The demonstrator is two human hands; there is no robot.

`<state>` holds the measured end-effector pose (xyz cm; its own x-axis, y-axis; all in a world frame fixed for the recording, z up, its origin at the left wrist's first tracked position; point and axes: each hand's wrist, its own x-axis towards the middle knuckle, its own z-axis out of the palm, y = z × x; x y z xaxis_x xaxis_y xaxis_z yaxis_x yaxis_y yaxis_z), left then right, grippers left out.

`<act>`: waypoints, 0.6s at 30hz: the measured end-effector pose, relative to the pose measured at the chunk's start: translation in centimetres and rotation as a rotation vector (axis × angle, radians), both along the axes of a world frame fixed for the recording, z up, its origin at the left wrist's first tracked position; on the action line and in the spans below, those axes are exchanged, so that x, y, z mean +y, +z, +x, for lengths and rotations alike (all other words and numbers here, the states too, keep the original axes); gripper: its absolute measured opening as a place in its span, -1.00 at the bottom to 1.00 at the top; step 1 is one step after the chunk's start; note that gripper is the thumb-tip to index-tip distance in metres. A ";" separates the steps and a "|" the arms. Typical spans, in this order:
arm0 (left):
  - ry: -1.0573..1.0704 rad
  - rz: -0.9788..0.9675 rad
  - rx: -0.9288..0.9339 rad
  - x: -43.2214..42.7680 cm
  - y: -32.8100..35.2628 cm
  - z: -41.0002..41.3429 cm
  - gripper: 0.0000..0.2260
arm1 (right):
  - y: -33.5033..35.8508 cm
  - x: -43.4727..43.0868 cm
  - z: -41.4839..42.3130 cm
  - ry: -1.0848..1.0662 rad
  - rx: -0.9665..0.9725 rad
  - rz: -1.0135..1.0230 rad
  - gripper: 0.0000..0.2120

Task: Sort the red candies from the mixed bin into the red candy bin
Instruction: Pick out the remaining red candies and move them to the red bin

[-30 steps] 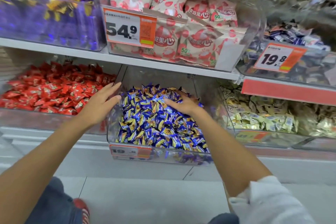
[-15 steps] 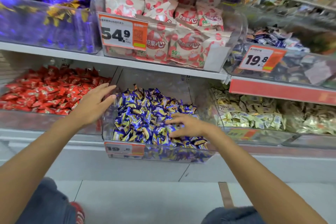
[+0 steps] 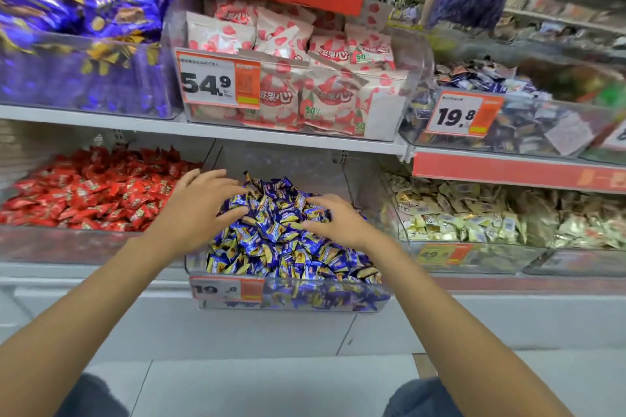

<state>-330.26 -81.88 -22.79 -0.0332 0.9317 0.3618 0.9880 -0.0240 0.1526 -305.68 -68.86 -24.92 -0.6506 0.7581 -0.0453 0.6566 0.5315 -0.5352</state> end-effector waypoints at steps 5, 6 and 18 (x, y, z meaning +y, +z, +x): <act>0.028 -0.083 -0.256 -0.1 -1.7 -1.9 -0.12 | -1.9 2.5 -6.2 -0.053 -0.203 -0.080 -0.23; 0.034 -0.076 -0.250 0.1 -2.2 -1.9 -0.16 | -2.6 1.4 -7.1 0.059 -0.218 -0.095 -0.28; 0.040 -0.068 -0.124 0.1 -1.5 -0.8 -0.28 | 2.1 -2.6 4.2 0.271 -0.023 -0.346 -0.70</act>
